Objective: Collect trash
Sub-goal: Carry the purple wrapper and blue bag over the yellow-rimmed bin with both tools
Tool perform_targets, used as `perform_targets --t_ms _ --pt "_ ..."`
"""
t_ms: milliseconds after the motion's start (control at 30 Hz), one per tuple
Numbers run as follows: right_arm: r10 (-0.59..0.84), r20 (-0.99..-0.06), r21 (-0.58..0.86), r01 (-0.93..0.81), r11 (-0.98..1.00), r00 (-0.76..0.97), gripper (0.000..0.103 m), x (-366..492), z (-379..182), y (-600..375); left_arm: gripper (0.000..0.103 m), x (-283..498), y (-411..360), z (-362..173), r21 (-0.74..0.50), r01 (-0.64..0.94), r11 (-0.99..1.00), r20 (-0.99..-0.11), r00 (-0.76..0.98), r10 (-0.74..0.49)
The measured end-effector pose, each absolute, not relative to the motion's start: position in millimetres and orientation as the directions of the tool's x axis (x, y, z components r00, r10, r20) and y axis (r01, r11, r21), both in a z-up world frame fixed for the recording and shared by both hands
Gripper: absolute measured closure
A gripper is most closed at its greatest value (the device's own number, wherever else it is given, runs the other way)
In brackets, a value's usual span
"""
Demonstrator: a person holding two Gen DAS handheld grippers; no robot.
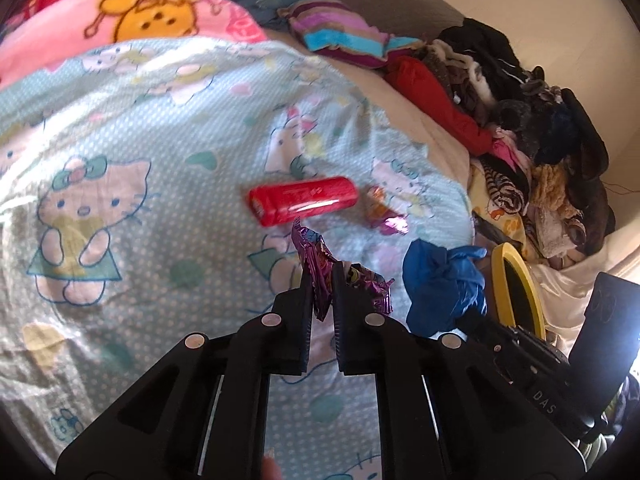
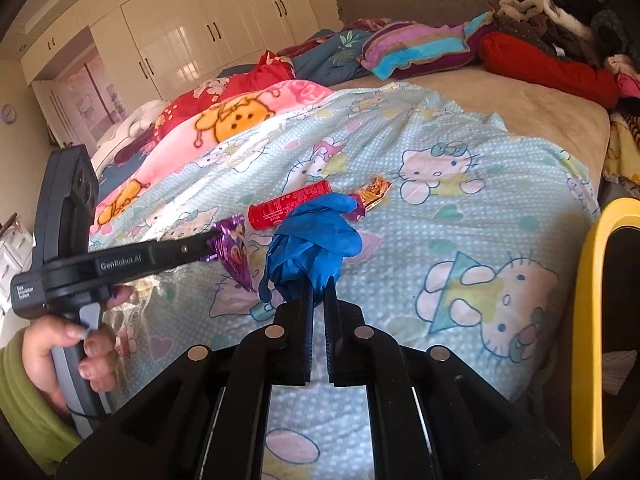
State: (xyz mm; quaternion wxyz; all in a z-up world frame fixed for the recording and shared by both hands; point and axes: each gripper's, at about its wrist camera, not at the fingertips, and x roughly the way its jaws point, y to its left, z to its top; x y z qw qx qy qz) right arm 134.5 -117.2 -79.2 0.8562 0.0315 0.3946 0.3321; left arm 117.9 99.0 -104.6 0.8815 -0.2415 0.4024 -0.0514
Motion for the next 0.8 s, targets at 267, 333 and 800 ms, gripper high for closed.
perform_targets --t_ms 267,333,800 --pt "0.592 -0.619 0.308 -0.533 0.788 0.516 0.098 128.8 -60.4 -140.4 0.098 117.1 81.3 -78.0 -0.434 -0.056 0.899 -0.655 0.705 -0.272" --pt "0.592 -0.611 0.313 -0.526 0.791 0.526 0.098 128.6 -56.2 -146.9 0.098 115.9 75.5 -70.8 -0.427 -0.036 0.903 -0.645 0.713 -0.277" --pt "0.568 -0.555 0.323 -0.472 0.820 0.608 0.098 122.4 -29.5 -198.2 0.098 107.6 23.5 -30.9 -0.386 0.091 0.918 -0.596 0.735 -0.324"
